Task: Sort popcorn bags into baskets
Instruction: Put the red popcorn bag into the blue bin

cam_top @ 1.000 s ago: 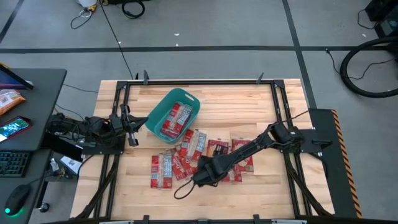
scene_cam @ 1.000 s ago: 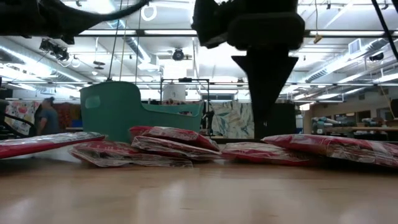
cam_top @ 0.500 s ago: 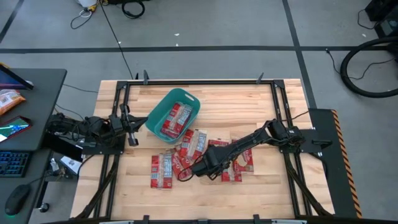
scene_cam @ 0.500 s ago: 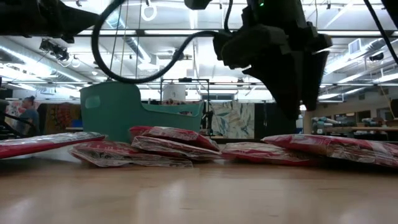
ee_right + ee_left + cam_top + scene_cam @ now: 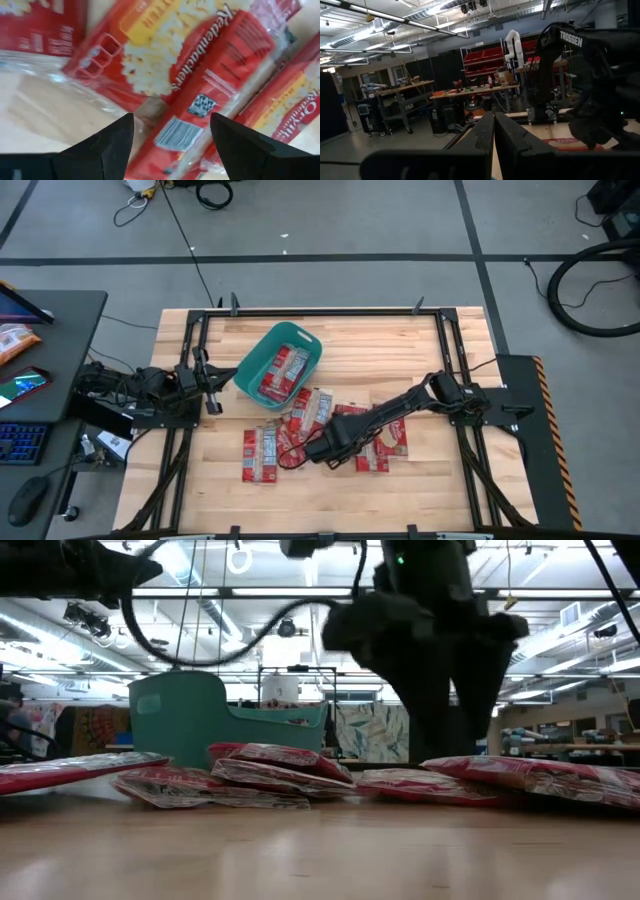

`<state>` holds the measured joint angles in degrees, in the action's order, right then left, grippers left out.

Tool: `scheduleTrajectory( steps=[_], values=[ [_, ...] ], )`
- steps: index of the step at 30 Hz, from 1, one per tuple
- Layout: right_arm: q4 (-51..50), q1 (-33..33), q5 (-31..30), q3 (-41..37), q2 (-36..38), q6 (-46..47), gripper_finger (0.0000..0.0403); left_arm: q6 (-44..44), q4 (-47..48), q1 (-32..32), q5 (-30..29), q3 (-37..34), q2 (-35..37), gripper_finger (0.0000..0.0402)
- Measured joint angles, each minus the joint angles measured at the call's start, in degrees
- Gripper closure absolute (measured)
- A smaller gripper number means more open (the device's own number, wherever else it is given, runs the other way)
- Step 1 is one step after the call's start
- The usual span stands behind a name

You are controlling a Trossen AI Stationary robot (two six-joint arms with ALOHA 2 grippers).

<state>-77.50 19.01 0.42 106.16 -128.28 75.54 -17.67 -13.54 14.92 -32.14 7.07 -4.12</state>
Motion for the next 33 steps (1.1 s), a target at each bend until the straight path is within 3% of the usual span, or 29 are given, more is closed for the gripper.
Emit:
scheduleTrajectory(
  steps=[11, 15, 33],
  values=[
    [0.9, 0.3, 2.2, -6.0, 0.0, 0.0, 0.0137, 0.4, 0.0, 0.0, 0.0, 0.0, 0.0, 0.0383],
    [1.2, 0.2, 2.7, -7.1, 0.0, -1.6, 0.0157, 0.4, 0.0, 0.0, 0.0, 0.0, 0.0, 0.0383],
    [2.0, -0.5, 5.1, -7.7, 0.0, -14.9, 0.0387, -0.1, 0.0, 0.0, 0.0, 0.0, 0.0, 0.0383]
  ],
)
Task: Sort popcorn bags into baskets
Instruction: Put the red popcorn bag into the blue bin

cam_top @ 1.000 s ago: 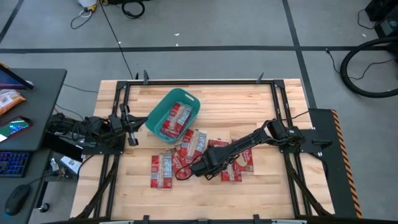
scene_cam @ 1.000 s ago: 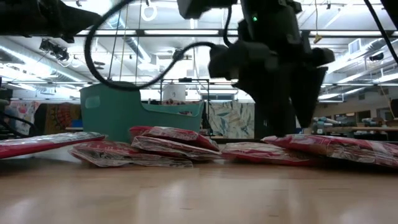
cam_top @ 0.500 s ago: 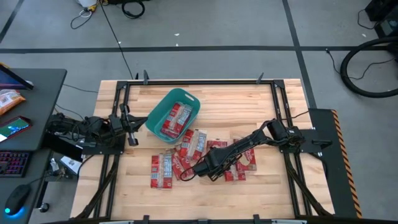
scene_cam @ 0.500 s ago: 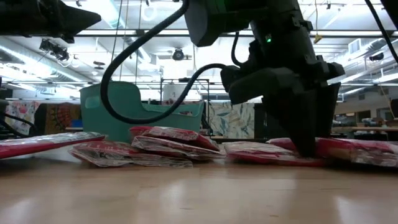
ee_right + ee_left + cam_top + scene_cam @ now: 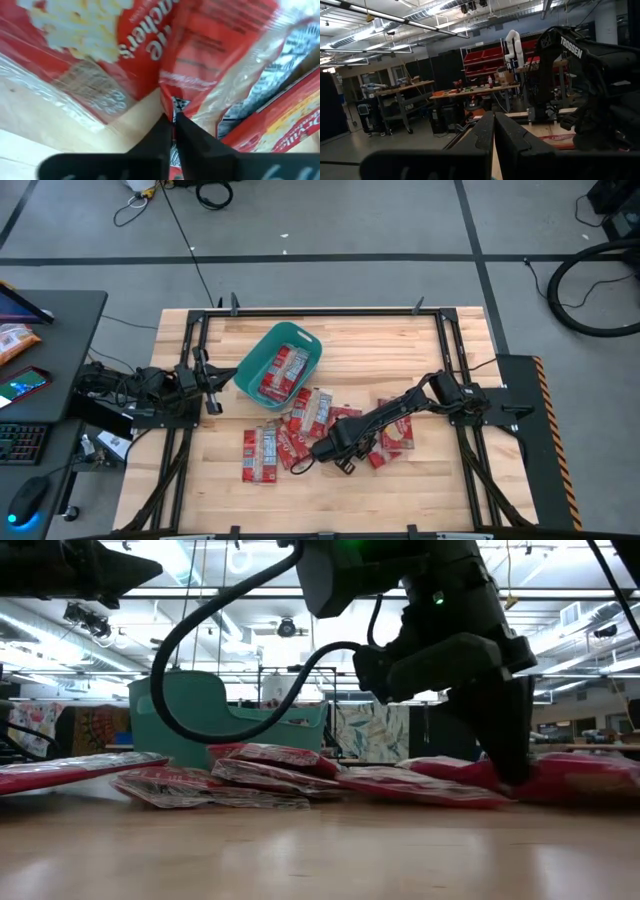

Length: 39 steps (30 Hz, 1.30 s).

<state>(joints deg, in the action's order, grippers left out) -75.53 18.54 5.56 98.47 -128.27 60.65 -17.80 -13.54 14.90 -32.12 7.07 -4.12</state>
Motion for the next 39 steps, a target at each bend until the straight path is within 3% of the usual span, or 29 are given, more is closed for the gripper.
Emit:
scheduleTrajectory(
  steps=[7, 12, 16, 24, 31, 39],
  values=[
    [-5.2, 0.1, -2.7, 5.4, -0.1, -2.3, 0.0387, 1.0, 0.0, 0.0, 0.0, 0.0, 0.0, 0.0383],
    [-12.3, 0.2, -11.2, 12.4, -0.1, -6.6, 0.0396, 2.2, 0.1, 0.0, 0.0, 0.0, 0.0, 0.0383],
    [-14.1, 0.2, -21.3, 18.0, -0.1, -14.5, 0.0392, 5.3, 0.7, 0.0, 0.0, 0.0, 0.0, 0.0383],
    [-7.2, 0.1, -39.0, 22.7, -0.1, -41.8, 0.0389, 16.5, 4.8, 0.0, 0.1, 0.0, 0.0, 0.0383],
    [5.8, -1.8, -47.6, 21.8, -0.1, -70.9, 0.0388, 26.7, 8.4, 0.1, 0.6, 0.0, 0.0, 0.0383],
    [16.5, -8.1, -47.8, 21.8, -0.1, -90.5, 0.0386, 32.3, 7.6, 0.1, 17.7, 0.0, 0.0, 0.0383]
  ],
)
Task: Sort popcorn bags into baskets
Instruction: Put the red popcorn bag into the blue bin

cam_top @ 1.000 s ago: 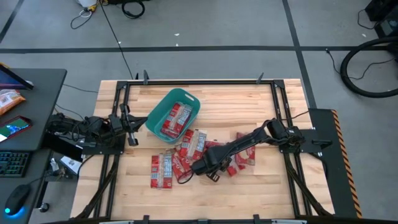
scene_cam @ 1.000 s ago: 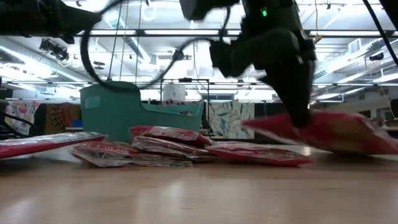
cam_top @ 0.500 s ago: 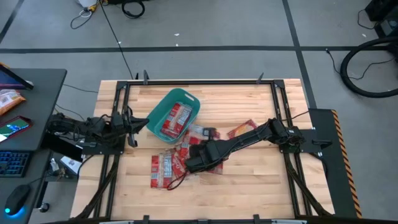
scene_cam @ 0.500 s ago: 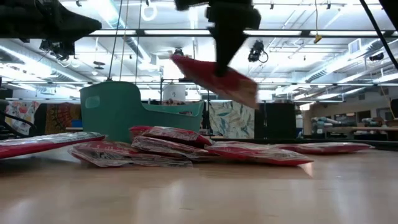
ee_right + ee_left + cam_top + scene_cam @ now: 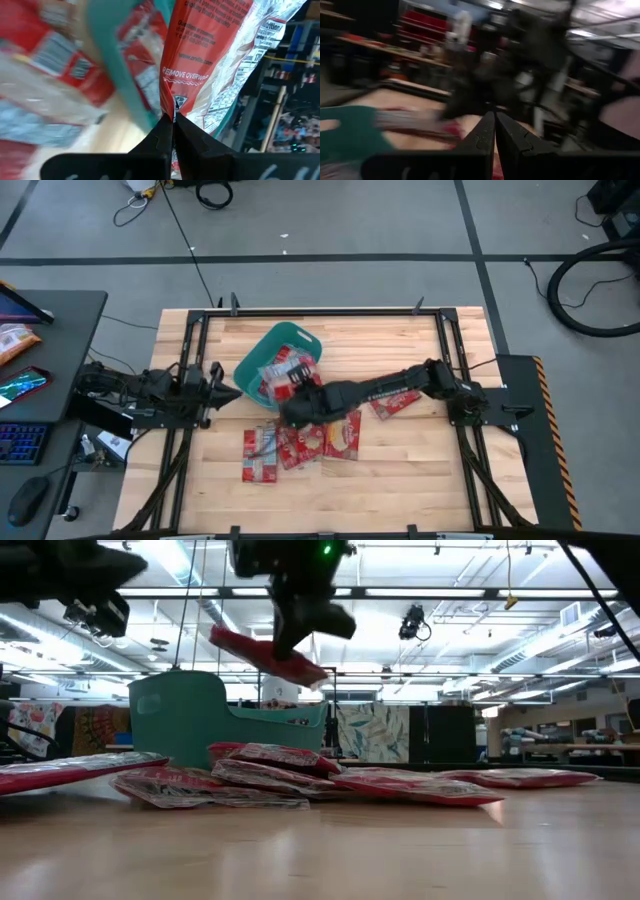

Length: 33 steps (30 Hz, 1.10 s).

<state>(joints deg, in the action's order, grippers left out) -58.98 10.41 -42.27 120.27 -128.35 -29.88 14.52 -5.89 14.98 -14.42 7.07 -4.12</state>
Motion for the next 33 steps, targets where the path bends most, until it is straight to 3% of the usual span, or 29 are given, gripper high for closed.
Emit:
scheduleTrajectory(
  steps=[3, 10, 18, 22, 30, 33],
  values=[
    [3.5, -2.2, 1.2, 0.0, 0.0, -6.3, 0.0386, 0.3, 0.0, 0.0, 3.6, 0.0, 0.0, 0.0383],
    [11.7, -6.4, 5.8, 0.0, 0.0, -21.3, 0.0385, 2.9, 0.0, 0.0, 4.0, 0.0, 0.0, 0.0383],
    [17.8, -10.4, 13.2, -3.3, 0.0, -29.2, 0.0384, 2.9, 0.2, 0.0, 4.0, 0.0, 0.0, 0.0383],
    [18.2, -12.8, 17.1, -5.3, 0.0, -29.0, 0.0379, 2.8, 0.3, 0.0, 4.0, 0.0, 0.0, 0.0383],
    [18.5, -14.9, 17.6, -6.7, 0.1, -27.5, 0.0304, 2.8, 0.6, 0.0, 4.0, 0.0, 0.0, 0.0383],
    [18.7, -14.0, 13.6, -6.7, 0.1, -26.7, 0.0267, 2.8, 0.6, 0.0, 4.0, 0.0, 0.0, 0.0383]
  ],
)
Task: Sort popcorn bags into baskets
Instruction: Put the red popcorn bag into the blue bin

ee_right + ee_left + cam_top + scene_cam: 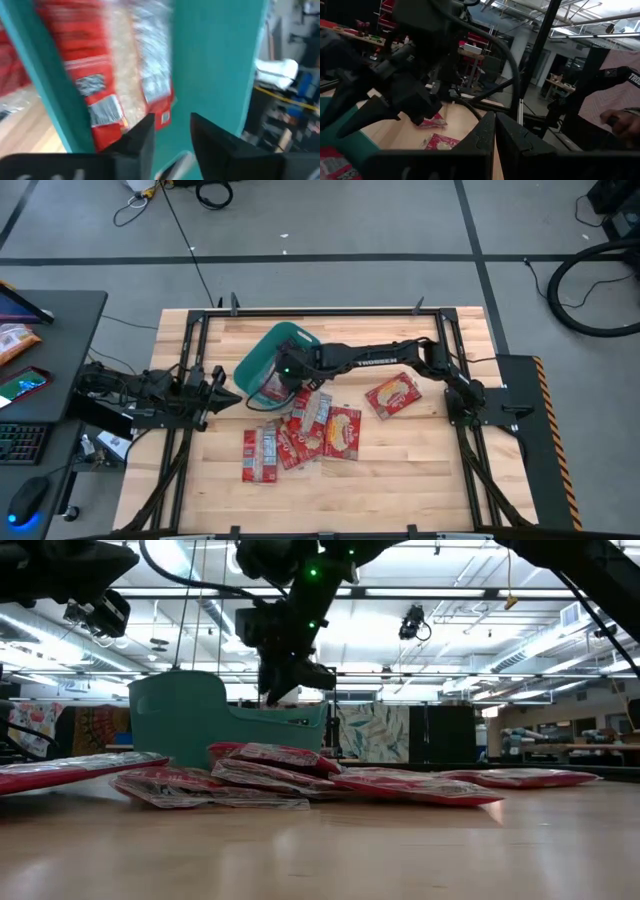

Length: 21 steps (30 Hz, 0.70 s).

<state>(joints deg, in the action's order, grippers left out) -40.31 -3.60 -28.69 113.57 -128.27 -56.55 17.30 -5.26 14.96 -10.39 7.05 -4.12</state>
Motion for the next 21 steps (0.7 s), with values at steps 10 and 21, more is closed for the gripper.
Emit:
scheduleTrajectory(
  steps=[10, 21],
  values=[
    [0.6, 8.3, -9.2, 2.6, 0.0, 6.3, 0.0218, -5.7, -0.1, 0.0, -1.3, 0.0, 0.0, 0.0383],
    [-9.0, 15.2, -9.2, 2.6, 0.1, 30.9, 0.0217, -16.1, -0.1, 0.0, -11.4, 0.0, 0.0, 0.0383]
  ],
)
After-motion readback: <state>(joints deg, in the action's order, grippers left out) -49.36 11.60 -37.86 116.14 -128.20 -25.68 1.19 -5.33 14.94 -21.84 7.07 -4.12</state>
